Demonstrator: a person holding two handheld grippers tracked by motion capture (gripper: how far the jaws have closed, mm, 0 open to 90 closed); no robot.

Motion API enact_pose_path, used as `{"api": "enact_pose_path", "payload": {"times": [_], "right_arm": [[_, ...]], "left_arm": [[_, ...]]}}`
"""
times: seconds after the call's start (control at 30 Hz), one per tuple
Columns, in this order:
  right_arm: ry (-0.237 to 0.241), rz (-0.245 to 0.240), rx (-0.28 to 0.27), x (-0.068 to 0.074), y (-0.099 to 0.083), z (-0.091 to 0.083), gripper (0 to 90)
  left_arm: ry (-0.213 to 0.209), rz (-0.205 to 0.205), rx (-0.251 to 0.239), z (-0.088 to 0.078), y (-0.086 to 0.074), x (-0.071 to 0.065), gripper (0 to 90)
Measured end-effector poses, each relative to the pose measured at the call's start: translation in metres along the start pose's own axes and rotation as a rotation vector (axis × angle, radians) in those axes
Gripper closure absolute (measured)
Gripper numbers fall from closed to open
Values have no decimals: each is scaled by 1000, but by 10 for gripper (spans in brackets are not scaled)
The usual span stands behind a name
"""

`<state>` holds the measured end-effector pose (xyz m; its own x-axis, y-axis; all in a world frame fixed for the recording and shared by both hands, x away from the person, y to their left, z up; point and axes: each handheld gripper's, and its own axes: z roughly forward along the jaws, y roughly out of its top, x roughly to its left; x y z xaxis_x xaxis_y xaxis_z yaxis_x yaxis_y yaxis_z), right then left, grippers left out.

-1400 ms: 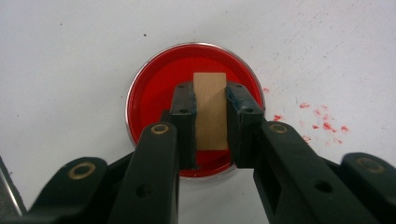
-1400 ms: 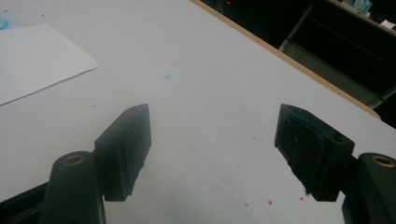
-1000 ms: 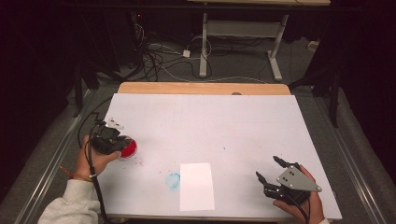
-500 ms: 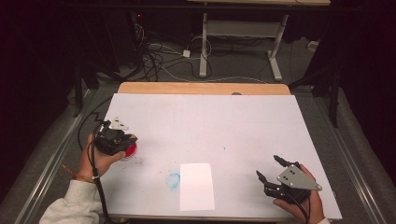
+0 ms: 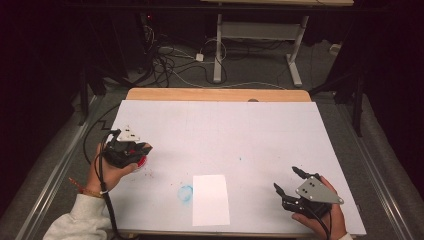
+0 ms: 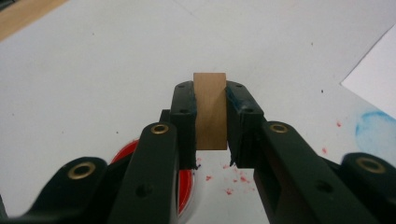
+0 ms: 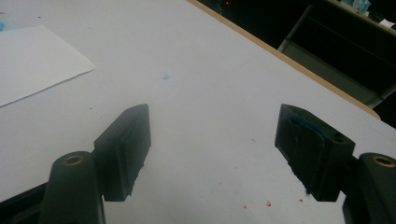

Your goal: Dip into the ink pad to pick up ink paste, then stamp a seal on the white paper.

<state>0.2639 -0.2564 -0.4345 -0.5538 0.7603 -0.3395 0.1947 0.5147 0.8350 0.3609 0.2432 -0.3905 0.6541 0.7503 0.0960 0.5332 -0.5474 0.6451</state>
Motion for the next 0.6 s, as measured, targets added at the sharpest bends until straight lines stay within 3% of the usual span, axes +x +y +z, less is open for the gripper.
{"api": "enact_pose_path", "payload": {"times": [0.13,0.37,0.6], "right_arm": [[-1,-1,-1,0,0,0,275],[-6,3,-3,-1,-1,-1,276],[0,0,2,1,-1,-1,276]], "left_arm": [[-8,15,-12,-2,3,-5,735],[-57,51,-48,-7,12,-19,735],[-103,138,-41,-6,25,-43,735]]}}
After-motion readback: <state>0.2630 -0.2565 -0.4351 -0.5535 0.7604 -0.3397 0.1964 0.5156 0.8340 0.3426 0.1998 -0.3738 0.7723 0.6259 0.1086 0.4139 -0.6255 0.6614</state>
